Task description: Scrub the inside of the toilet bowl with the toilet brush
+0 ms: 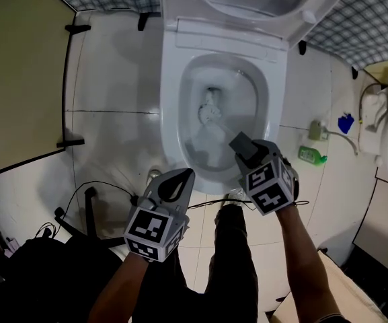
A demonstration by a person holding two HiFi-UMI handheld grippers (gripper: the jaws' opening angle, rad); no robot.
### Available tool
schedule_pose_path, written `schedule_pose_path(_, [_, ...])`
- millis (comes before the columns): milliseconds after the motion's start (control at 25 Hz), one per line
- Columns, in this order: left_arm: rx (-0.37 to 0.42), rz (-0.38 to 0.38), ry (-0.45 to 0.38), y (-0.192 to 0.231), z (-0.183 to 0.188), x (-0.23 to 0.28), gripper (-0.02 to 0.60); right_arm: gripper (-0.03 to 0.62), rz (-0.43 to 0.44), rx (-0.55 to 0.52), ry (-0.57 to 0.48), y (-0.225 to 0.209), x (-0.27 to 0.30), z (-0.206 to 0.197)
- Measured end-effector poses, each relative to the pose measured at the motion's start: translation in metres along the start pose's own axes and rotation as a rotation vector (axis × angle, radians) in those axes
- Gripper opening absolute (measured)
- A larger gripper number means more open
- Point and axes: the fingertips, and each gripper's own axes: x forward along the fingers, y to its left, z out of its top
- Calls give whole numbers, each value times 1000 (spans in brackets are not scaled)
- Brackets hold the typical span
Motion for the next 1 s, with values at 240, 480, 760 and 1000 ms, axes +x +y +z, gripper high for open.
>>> schedule_pose_path(240, [5, -9, 18, -1, -2, -2, 8, 184, 90, 60, -154, 57, -52, 13])
schedule_pose_path(480, [17, -5, 28, 2, -2, 1, 8, 184, 36, 248, -212, 62, -19, 16])
schedule_pose_path(760, [22, -18, 29, -6, -4, 4, 8, 183, -34, 293, -196, 27, -2, 29])
schedule_pose_path(1000, [8, -8, 27, 3, -4, 2, 8, 183, -66, 333, -142, 17, 7, 9])
